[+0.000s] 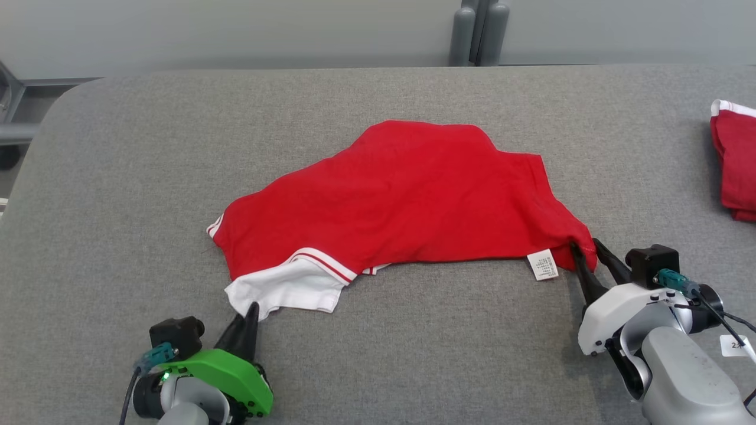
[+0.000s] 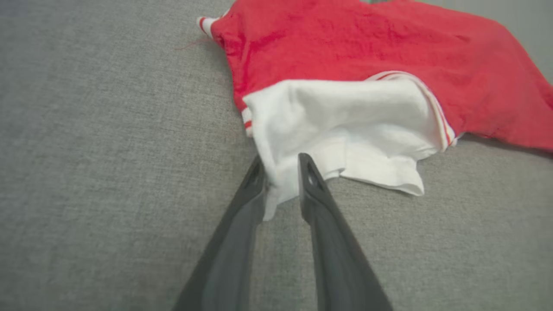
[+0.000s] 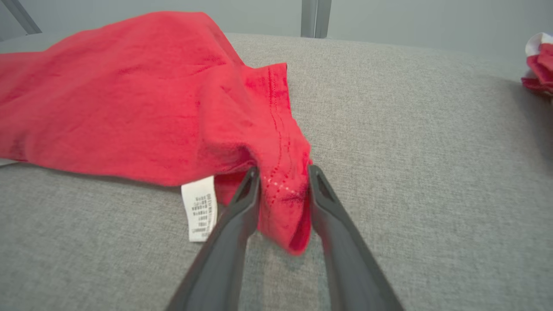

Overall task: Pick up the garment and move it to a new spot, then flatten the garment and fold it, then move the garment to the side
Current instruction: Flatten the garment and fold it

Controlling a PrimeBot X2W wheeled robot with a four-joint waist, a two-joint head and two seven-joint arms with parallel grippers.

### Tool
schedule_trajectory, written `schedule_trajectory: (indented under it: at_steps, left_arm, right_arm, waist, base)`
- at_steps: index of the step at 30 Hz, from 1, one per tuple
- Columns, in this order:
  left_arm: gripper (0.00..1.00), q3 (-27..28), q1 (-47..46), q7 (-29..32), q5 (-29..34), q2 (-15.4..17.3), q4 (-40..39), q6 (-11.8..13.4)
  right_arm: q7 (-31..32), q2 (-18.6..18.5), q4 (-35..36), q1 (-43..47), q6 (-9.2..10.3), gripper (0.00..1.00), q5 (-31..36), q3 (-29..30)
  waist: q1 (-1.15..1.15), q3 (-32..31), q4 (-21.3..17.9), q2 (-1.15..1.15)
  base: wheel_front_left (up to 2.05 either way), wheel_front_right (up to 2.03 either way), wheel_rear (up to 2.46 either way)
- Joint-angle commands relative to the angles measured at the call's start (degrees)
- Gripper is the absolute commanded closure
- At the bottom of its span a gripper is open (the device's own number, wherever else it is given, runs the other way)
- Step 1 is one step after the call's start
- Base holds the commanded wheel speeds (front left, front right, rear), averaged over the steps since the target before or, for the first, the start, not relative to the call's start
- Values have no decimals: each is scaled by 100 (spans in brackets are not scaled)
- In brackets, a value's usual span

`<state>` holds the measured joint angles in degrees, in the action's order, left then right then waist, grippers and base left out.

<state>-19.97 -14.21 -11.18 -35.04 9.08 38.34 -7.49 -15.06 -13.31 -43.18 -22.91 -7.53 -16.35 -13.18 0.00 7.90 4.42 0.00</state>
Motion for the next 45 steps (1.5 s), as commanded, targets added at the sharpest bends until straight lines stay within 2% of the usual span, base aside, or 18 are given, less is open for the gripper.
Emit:
schedule_trajectory:
  at_steps: [1,2,7,10,13,15,17,22,27,29,30,31,32,34,37,39,41,45]
  left_arm:
    - [100,-58,-129,-45,-114,51,-41,-1]
    - [100,-111,-151,-74,-147,145,-35,0]
    - [100,-99,-210,-4,-967,189,-545,0]
    - [100,19,-135,318,-2082,423,-1732,0]
    - [100,353,26,688,-3027,903,-3166,0]
    - [100,657,127,901,-3385,1213,-3972,18]
    - [100,1015,191,1104,-3806,1428,-4761,196]
    - [100,1607,320,1633,-4633,1804,-6420,895]
    - [100,1867,-80,2161,-5120,2128,-7337,1695]
    - [100,1942,-478,2330,-5235,2246,-7449,1990]
    - [100,1942,-478,2330,-5235,2246,-7449,1990]
    - [100,1962,-1024,2519,-5273,2426,-7408,2198]
    - [100,1962,-1024,2519,-5273,2426,-7408,2198]
    - [100,1895,-1675,2700,-5303,2534,-7186,2384]
    - [100,1569,-2761,2981,-5154,2660,-6618,2512]
    - [100,1284,-3572,3084,-5012,2611,-6097,2475]
    - [100,960,-4405,3141,-4678,2552,-5440,2383]
    - [100,382,-5973,2939,-4025,2152,-3913,2161]
  right_arm:
    - [-26,-36,25,-57,8,65,17,7]
    - [-26,-27,85,-71,8,100,-23,-12]
    - [-26,-92,509,-71,8,100,-417,-74]
    - [-26,-234,1028,-39,8,100,-885,-68]
    - [-26,-538,1628,44,8,100,-1418,-84]
    - [-26,-811,2031,144,8,100,-1787,-139]
    - [35,-1121,2474,249,8,100,-2226,-153]
    - [441,-1844,3868,588,8,100,-3370,-42]
    - [1105,-2562,5356,683,5,100,-4241,294]
    - [1448,-2818,5762,539,4,100,-4596,568]
    - [1448,-2818,5762,539,4,100,-4596,568]
    - [1813,-3110,5976,311,4,100,-4820,922]
    - [1813,-3110,5976,311,4,100,-4820,922]
    - [2181,-3248,6040,9,4,100,-5079,1180]
    - [2802,-3307,5772,-705,4,100,-5404,1371]
    - [3227,-3145,5421,-1332,5,100,-5526,1310]
    - [3530,-2925,4937,-2134,4,100,-5326,1211]
    - [3751,-1985,3689,-4003,4,100,-4485,982]
  waist:
    - [0,9,10,0]
    - [0,11,8,0]
    - [0,3,-44,0]
    - [0,-32,-72,0]
    - [0,-90,-96,0]
    - [0,-149,-121,0]
    - [0,-200,-171,0]
    - [0,-280,-364,0]
    - [0,-205,-542,0]
    - [0,-125,-577,0]
    - [0,-125,-577,0]
    - [0,18,-578,0]
    - [0,18,-578,0]
    - [0,234,-565,0]
    - [0,689,-543,0]
    - [0,1049,-510,0]
    - [0,1426,-455,0]
    - [0,2078,-325,0]
  base:
    - [0,0,0]
    - [0,0,0]
    - [0,0,0]
    - [0,0,0]
    - [0,0,0]
    - [0,0,0]
    - [0,0,0]
    - [0,0,0]
    - [0,0,0]
    - [0,0,0]
    - [0,0,0]
    - [0,0,0]
    - [0,0,0]
    - [0,0,0]
    - [0,0,0]
    - [0,0,0]
    - [0,0,0]
    - [0,0,0]
